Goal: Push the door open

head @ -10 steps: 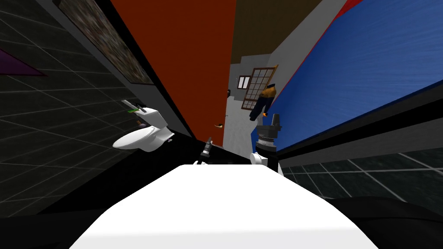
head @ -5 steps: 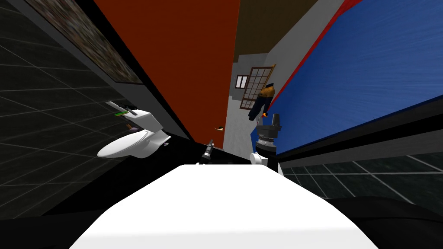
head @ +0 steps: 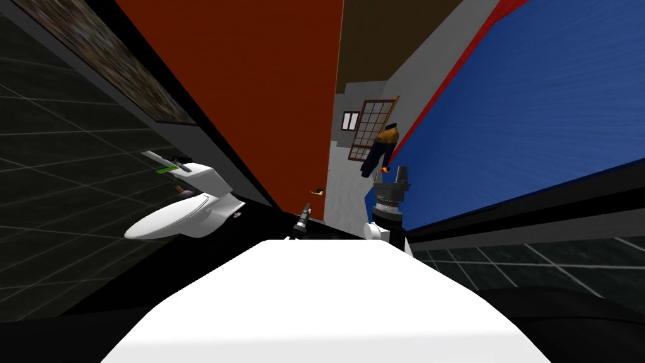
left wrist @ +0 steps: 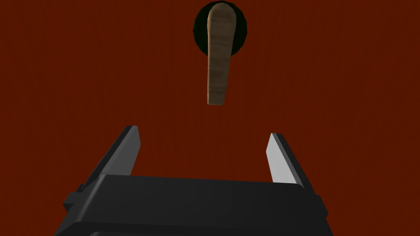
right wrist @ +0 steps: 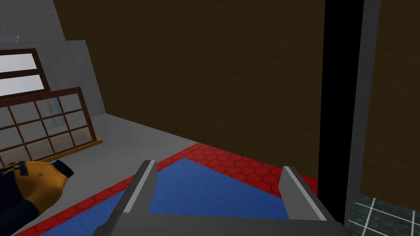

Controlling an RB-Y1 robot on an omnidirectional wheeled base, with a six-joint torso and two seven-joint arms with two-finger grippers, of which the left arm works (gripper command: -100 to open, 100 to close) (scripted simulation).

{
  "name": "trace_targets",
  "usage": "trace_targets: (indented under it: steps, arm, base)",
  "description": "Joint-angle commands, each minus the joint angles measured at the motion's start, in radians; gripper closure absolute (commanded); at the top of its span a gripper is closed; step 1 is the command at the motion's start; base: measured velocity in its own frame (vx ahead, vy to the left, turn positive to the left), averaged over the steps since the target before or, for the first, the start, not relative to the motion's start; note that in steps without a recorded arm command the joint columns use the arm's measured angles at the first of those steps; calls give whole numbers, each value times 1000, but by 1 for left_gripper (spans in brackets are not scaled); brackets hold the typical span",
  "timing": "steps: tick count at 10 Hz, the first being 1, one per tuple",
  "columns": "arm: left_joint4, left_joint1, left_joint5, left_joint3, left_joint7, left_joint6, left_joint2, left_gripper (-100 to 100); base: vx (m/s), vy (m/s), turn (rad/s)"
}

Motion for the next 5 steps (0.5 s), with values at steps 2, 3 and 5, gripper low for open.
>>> trace_targets:
  steps: [2,3,5]
  arm:
    - [20,-13,2,10,0,-3,-4,-100]
    - [28,-19,2,15,0,-5,-7,-100]
    - [43,-29,4,22,0,-7,-15,-100]
  base:
    - [215,-49,-31]
    - [215,-80,-38]
    - [189,-70,-26]
